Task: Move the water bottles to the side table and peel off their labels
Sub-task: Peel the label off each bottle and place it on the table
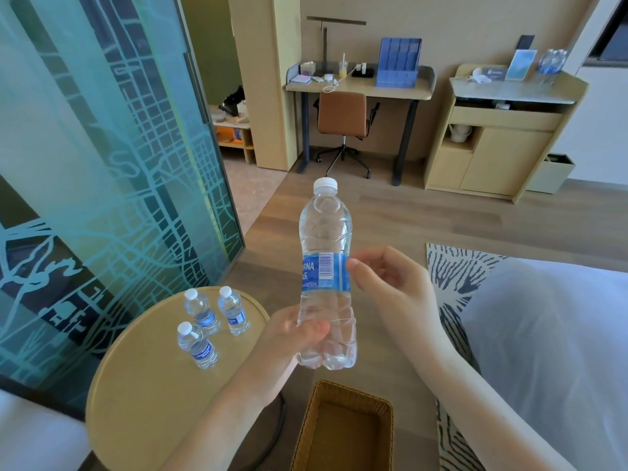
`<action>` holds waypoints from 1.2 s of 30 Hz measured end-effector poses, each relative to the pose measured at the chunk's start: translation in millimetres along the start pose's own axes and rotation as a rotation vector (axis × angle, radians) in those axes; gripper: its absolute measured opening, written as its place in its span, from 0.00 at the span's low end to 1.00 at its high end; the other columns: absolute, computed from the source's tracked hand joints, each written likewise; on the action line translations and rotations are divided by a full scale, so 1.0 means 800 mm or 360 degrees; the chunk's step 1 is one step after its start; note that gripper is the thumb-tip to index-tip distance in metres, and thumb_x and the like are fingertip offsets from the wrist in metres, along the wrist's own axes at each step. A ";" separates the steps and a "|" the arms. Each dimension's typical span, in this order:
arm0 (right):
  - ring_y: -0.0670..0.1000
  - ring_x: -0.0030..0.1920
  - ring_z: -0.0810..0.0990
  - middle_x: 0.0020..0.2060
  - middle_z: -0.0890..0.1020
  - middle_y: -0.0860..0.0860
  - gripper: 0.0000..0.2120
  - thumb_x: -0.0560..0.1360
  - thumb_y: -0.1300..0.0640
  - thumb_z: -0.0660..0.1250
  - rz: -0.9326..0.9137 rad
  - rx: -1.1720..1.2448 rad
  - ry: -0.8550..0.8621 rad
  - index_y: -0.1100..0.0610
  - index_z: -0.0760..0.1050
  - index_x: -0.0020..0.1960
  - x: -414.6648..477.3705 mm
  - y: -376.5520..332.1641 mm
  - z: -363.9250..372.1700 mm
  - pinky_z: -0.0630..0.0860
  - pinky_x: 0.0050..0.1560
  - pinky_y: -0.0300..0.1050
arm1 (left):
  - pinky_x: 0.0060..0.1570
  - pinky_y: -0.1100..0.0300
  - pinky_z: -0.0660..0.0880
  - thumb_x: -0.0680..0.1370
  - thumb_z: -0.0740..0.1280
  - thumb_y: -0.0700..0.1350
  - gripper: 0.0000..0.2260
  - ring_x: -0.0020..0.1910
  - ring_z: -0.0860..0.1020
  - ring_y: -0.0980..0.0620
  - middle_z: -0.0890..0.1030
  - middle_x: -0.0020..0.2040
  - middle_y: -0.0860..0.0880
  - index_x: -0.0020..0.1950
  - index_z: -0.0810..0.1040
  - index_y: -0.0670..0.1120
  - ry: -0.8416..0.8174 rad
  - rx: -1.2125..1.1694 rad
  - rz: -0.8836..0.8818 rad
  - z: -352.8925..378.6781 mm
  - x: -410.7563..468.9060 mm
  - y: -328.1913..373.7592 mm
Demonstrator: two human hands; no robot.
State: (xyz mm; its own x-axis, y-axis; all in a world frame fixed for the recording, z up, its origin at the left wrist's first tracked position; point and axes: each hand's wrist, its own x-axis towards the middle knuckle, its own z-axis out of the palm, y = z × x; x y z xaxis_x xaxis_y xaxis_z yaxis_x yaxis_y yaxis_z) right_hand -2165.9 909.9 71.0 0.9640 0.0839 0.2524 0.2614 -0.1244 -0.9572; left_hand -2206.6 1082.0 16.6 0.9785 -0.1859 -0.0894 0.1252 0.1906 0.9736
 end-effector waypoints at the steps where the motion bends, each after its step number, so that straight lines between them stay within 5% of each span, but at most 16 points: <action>1: 0.41 0.40 0.82 0.39 0.86 0.44 0.02 0.76 0.55 0.72 0.0011 -0.0002 -0.0007 0.53 0.84 0.47 0.001 0.002 0.002 0.77 0.40 0.32 | 0.61 0.40 0.75 0.63 0.78 0.65 0.41 0.59 0.78 0.31 0.79 0.59 0.29 0.62 0.78 0.35 0.0004 -0.0020 0.0005 0.000 0.000 0.000; 4: 0.46 0.44 0.85 0.43 0.87 0.49 0.05 0.76 0.54 0.73 0.0193 0.0085 -0.0047 0.54 0.83 0.50 0.007 0.009 0.006 0.82 0.46 0.39 | 0.62 0.35 0.73 0.66 0.77 0.64 0.39 0.56 0.78 0.32 0.77 0.58 0.27 0.62 0.78 0.35 -0.0037 -0.0097 0.0015 -0.002 -0.003 -0.001; 7: 0.53 0.51 0.87 0.48 0.87 0.54 0.12 0.77 0.52 0.72 0.0453 0.0340 -0.0132 0.57 0.81 0.57 0.020 0.019 0.007 0.83 0.56 0.53 | 0.58 0.40 0.76 0.68 0.76 0.63 0.35 0.56 0.79 0.35 0.80 0.56 0.33 0.63 0.78 0.37 -0.0121 -0.0130 -0.0012 -0.004 -0.004 -0.002; 11: 0.59 0.57 0.85 0.55 0.86 0.58 0.21 0.75 0.45 0.69 0.0466 0.0589 -0.0374 0.57 0.80 0.63 0.048 0.024 0.001 0.81 0.55 0.50 | 0.57 0.47 0.79 0.70 0.75 0.62 0.30 0.57 0.82 0.41 0.83 0.59 0.41 0.64 0.80 0.45 -0.0273 -0.0195 -0.0064 -0.006 -0.007 0.000; 18: 0.61 0.57 0.80 0.56 0.81 0.60 0.41 0.63 0.34 0.78 0.0600 0.0733 -0.0807 0.63 0.78 0.63 0.075 0.014 0.003 0.73 0.66 0.63 | 0.61 0.42 0.77 0.71 0.74 0.62 0.34 0.59 0.81 0.38 0.81 0.63 0.38 0.69 0.75 0.42 -0.0441 -0.0186 -0.0122 -0.010 -0.012 -0.003; 23: 0.56 0.49 0.82 0.48 0.83 0.57 0.28 0.69 0.41 0.75 0.0655 0.0713 -0.0501 0.63 0.81 0.57 0.070 0.009 0.006 0.78 0.55 0.54 | 0.59 0.46 0.77 0.69 0.77 0.59 0.34 0.62 0.79 0.38 0.77 0.67 0.36 0.68 0.77 0.42 -0.0407 -0.0292 -0.0227 -0.017 -0.004 0.010; 27: 0.54 0.43 0.86 0.42 0.86 0.55 0.22 0.68 0.47 0.78 0.0522 0.0634 -0.0303 0.64 0.83 0.51 0.066 0.000 0.002 0.83 0.42 0.45 | 0.59 0.53 0.78 0.65 0.76 0.65 0.30 0.58 0.83 0.49 0.85 0.58 0.50 0.62 0.81 0.53 0.0079 0.0252 0.0047 -0.028 -0.002 0.038; 30: 0.52 0.42 0.87 0.39 0.87 0.53 0.13 0.70 0.51 0.78 0.0469 0.0532 -0.0212 0.60 0.84 0.47 0.059 0.000 0.002 0.82 0.40 0.42 | 0.53 0.66 0.78 0.69 0.74 0.56 0.16 0.52 0.83 0.58 0.86 0.51 0.57 0.55 0.81 0.55 0.0583 0.0639 0.0420 -0.024 -0.002 0.053; 36: 0.56 0.43 0.88 0.40 0.88 0.56 0.11 0.67 0.50 0.79 0.0478 0.0534 -0.0095 0.57 0.86 0.43 0.046 0.002 0.012 0.84 0.42 0.48 | 0.49 0.64 0.76 0.73 0.73 0.55 0.09 0.51 0.80 0.59 0.82 0.47 0.60 0.51 0.81 0.54 0.0669 0.1288 0.0811 0.022 -0.001 0.051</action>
State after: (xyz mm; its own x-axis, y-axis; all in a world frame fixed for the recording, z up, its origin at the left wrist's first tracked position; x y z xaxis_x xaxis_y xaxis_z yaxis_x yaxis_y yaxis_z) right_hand -2130.6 922.5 77.3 0.9876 0.1508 -0.0426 -0.0690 0.1744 -0.9823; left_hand -2204.9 1072.9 60.2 0.8821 0.1151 0.4567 -0.3138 -0.5794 0.7522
